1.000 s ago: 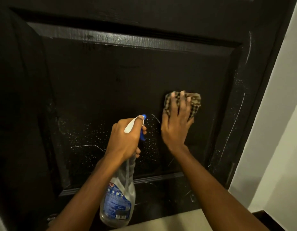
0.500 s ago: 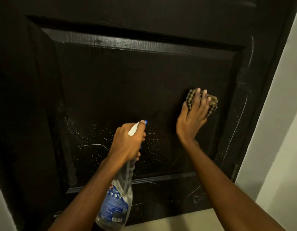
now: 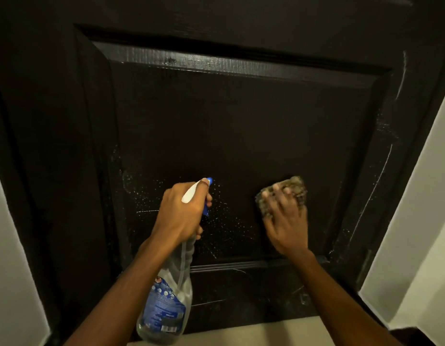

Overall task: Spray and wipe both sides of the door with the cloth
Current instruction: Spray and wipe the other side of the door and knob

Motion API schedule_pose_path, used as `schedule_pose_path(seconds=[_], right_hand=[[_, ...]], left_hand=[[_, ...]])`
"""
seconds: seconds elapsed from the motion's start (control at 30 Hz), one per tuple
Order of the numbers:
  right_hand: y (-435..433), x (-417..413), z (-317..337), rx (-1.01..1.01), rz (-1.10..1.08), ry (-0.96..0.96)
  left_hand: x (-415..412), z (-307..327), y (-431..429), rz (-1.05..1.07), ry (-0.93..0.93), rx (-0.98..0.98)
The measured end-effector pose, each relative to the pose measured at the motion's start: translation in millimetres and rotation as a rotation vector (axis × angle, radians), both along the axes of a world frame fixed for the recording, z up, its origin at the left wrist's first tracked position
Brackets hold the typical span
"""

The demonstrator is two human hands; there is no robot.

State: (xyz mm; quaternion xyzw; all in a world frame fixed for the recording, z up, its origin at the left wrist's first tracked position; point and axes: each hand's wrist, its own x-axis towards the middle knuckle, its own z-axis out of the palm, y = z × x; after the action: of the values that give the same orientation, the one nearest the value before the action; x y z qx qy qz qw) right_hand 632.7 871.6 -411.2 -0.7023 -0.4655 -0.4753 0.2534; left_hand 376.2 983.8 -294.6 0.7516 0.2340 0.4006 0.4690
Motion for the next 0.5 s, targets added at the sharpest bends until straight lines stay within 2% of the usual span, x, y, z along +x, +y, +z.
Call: schedule_pose_path(seconds=[0.13,0.2,0.23,0.3,0.4,0.43,0.5], right_hand=[[29.8,-19.8,76.2,0.532,-0.068,0.529],[56.0,-45.2,106.0,0.645,-0.095,0.623],[65.3,-55.2,108.1,0.587,-0.095,0.559],[70.5,-63.7,90.5,0.332,-0.049,0.313],[43.6,-36.0,52.1,0.0,0.029,-0.057],[30.5,-21.7,44.9,-0.05,0.036,-0.122],[3.8,6.8,40.6,-0.043,0.021,-0.094]], left_hand=[[-0.2,-0.6,-2.5,-0.017,0.001,-0.006],[-1.0,-1.2,-1.4,-0.007,-0.019,-0.009],[-1.0,-1.6,-0.4,-0.002,-0.028,-0.01],[0.6,-2.7,0.0,0.007,-0.035,-0.005],[8.6,-3.0,-4.5,-0.004,-0.019,0.011],[12.7,-2.9,-7.2,-0.012,-0.011,0.019],[22.7,-1.4,-13.7,-0.034,0.0,0.025]])
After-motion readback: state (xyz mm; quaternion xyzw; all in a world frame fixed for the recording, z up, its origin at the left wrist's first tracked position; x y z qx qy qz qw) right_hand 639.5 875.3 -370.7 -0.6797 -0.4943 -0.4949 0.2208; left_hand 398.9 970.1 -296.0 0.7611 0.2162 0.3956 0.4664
